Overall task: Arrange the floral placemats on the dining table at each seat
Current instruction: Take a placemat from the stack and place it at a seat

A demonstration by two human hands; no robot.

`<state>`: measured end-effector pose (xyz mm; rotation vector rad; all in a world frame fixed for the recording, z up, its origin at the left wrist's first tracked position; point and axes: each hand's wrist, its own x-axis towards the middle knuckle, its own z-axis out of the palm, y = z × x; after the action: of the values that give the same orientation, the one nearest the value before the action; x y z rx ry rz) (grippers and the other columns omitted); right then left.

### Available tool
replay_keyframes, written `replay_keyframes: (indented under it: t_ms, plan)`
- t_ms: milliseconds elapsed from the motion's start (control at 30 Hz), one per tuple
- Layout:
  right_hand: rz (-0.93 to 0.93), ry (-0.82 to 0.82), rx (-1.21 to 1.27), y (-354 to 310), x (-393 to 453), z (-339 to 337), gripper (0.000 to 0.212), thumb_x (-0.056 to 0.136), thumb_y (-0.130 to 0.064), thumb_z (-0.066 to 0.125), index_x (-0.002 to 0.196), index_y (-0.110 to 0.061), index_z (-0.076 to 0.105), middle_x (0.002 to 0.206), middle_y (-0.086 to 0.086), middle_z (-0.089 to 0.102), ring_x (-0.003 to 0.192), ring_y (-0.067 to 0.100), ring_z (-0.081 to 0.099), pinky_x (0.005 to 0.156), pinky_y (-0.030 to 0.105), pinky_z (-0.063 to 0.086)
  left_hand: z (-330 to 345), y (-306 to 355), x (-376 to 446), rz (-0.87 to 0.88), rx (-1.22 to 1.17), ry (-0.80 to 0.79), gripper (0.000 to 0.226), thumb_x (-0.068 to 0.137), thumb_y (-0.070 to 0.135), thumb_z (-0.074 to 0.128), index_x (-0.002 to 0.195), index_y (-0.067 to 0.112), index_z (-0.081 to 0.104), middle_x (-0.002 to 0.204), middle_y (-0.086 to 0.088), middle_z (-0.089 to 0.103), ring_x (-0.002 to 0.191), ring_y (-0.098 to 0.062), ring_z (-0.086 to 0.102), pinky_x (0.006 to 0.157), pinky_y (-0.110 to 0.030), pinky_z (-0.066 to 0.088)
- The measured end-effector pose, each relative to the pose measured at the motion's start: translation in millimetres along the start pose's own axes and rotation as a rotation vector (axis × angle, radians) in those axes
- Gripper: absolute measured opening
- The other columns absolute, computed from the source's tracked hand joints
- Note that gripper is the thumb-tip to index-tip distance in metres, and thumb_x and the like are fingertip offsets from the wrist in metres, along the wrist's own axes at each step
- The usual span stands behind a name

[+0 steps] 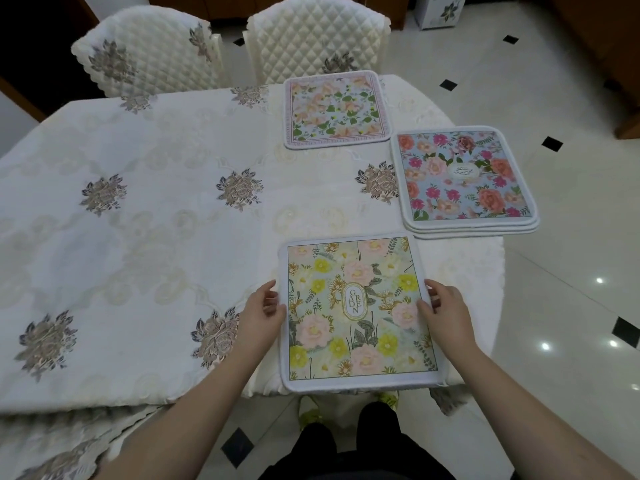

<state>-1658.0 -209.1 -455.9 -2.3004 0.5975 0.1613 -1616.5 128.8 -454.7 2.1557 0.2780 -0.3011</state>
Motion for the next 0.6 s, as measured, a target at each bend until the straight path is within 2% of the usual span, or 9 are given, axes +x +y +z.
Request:
replay_keyframes:
  t_ms: [100, 167, 300, 433, 533, 600]
  plan:
    - [0.014, 0.012, 0.008, -1.3, -2.4, 1.6, 0.044, 0.094, -0.015, 0.059, 0.138, -0.015, 0.051, 0.125, 0.009, 0.050, 0.096, 0.016, 0.054, 0.085, 0.027, 0.040, 4.1, 4.8, 2.9, -0.005, -0.033, 0.014, 0.048, 0.096, 0.014, 0.061, 0.143, 0.018, 0.048, 0.117, 0.001, 0.058, 0.100, -0.004, 0.059, 0.092, -0.027, 0.050]
    - [0.024, 0.014, 0.011, -2.0, -3.2, 2.8, 0.044, 0.095, -0.015, 0.058, 0.138, -0.015, 0.051, 0.125, 0.008, 0.050, 0.098, 0.018, 0.055, 0.084, 0.027, 0.040, 8.6, 8.6, 6.1, 0.027, -0.018, 0.037, 0.047, 0.097, 0.014, 0.058, 0.142, 0.019, 0.048, 0.123, 0.002, 0.054, 0.107, -0.011, 0.058, 0.099, -0.035, 0.050]
    - [0.008, 0.036, -0.163, -5.9, 2.9, -1.2, 0.038, 0.097, -0.024, 0.051, 0.134, -0.017, 0.053, 0.126, 0.006, 0.053, 0.101, 0.022, 0.057, 0.075, 0.033, 0.044, 22.6, 21.2, 13.8, 0.157, 0.075, 0.053, 0.046, 0.098, 0.011, 0.054, 0.143, 0.016, 0.048, 0.132, 0.002, 0.048, 0.124, -0.013, 0.046, 0.108, -0.031, 0.036]
    - [-0.177, 0.105, -0.278, -26.3, 20.5, -0.1, 0.036, 0.097, -0.019, 0.050, 0.131, -0.009, 0.058, 0.124, 0.013, 0.060, 0.109, 0.031, 0.056, 0.090, 0.042, 0.045, 43.6, 38.1, 31.2, 0.305, 0.224, 0.005, 0.048, 0.096, 0.010, 0.054, 0.144, 0.013, 0.048, 0.144, -0.005, 0.049, 0.135, -0.019, 0.041, 0.116, -0.036, 0.032]
    - [-0.360, 0.061, -0.256, -53.9, 35.6, 21.2, 0.038, 0.098, -0.018, 0.048, 0.133, -0.006, 0.057, 0.127, 0.012, 0.061, 0.115, 0.030, 0.056, 0.099, 0.044, 0.043, 62.9, 51.0, 49.7, 0.420, 0.359, -0.033, 0.053, 0.096, 0.015, 0.053, 0.148, 0.011, 0.045, 0.152, -0.007, 0.044, 0.143, -0.023, 0.036, 0.121, -0.039, 0.025]
    - [-0.429, 0.035, -0.289, -69.2, 45.1, 46.3, 0.043, 0.098, -0.021, 0.043, 0.137, -0.006, 0.054, 0.133, 0.013, 0.059, 0.124, 0.030, 0.053, 0.106, 0.045, 0.042, 76.3, 53.4, 63.6, 0.503, 0.494, -0.062, 0.055, 0.097, 0.023, 0.045, 0.150, 0.010, 0.042, 0.155, -0.007, 0.042, 0.147, -0.024, 0.032, 0.122, -0.042, 0.021]
